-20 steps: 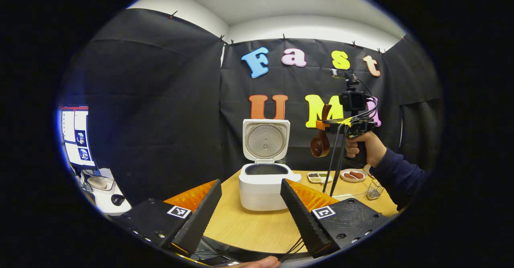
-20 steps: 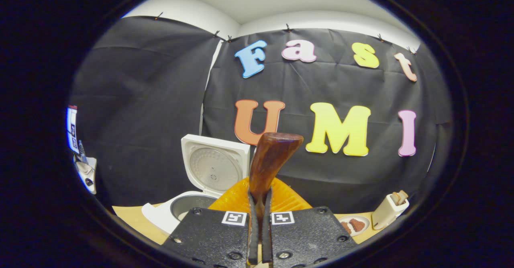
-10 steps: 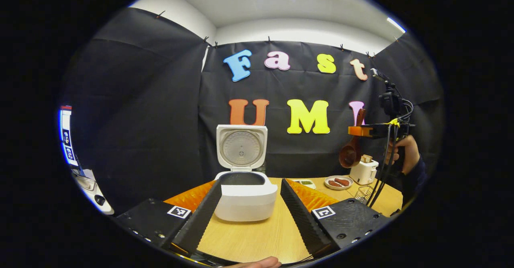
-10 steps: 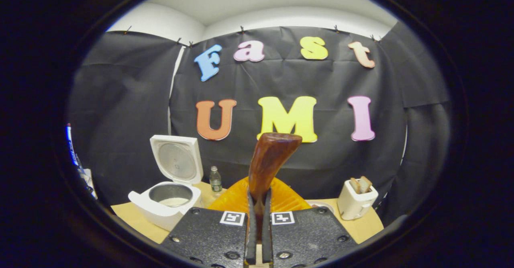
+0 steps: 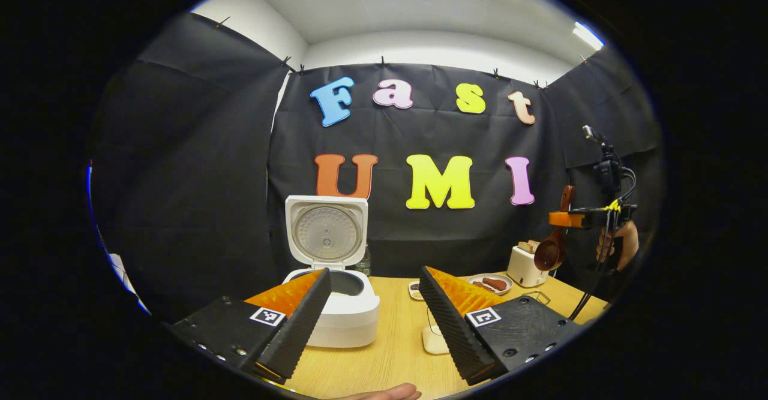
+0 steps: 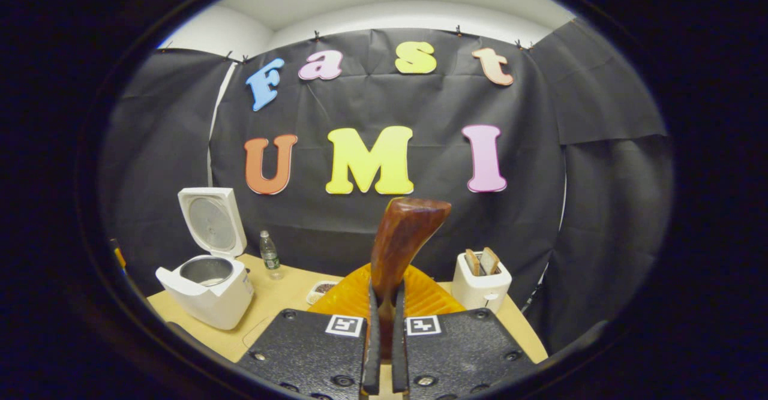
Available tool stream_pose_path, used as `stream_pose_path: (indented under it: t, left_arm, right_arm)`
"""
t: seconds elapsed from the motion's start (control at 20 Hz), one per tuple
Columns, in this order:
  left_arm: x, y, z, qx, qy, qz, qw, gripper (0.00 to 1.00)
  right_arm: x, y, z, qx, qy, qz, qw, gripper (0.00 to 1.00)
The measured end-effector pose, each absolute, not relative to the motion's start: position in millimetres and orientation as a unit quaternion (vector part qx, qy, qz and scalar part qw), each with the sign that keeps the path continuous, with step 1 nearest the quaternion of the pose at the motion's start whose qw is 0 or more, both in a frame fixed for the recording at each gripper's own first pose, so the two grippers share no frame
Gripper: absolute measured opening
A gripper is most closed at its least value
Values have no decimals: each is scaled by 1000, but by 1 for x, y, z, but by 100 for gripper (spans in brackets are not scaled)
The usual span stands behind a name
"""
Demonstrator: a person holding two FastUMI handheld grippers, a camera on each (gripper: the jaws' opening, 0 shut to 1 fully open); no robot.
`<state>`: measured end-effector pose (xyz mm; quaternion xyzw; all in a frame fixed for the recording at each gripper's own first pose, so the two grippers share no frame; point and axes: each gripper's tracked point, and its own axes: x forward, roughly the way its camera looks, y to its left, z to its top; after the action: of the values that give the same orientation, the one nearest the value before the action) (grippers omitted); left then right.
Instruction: Close the left gripper, press the button to open the rice cooker; take a wooden spoon from the chopstick holder with the right hand, scoop a spoonful of rice and pour it into the rice cooker, then put the wooden spoon back into the chopstick holder.
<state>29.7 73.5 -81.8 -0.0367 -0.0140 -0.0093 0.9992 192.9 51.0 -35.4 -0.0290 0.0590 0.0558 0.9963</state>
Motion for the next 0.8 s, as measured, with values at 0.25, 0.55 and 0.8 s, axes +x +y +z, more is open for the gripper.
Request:
stream_pose_path:
  t: [0.25, 0.55, 0.8]
  left_arm:
    - [40, 67, -84, -28, -19, -13, 999, 94]
    - [56, 68, -99, -38, -2, -12, 999, 94]
    - [69, 75, -104, -40, 7, -3, 999, 94]
  right_arm:
    - [213, 28, -87, -12, 102, 50, 993, 15]
    - [235, -3, -146, 4, 123, 15, 992, 17]
    - [236, -15, -168, 51, 128, 12, 990, 19]
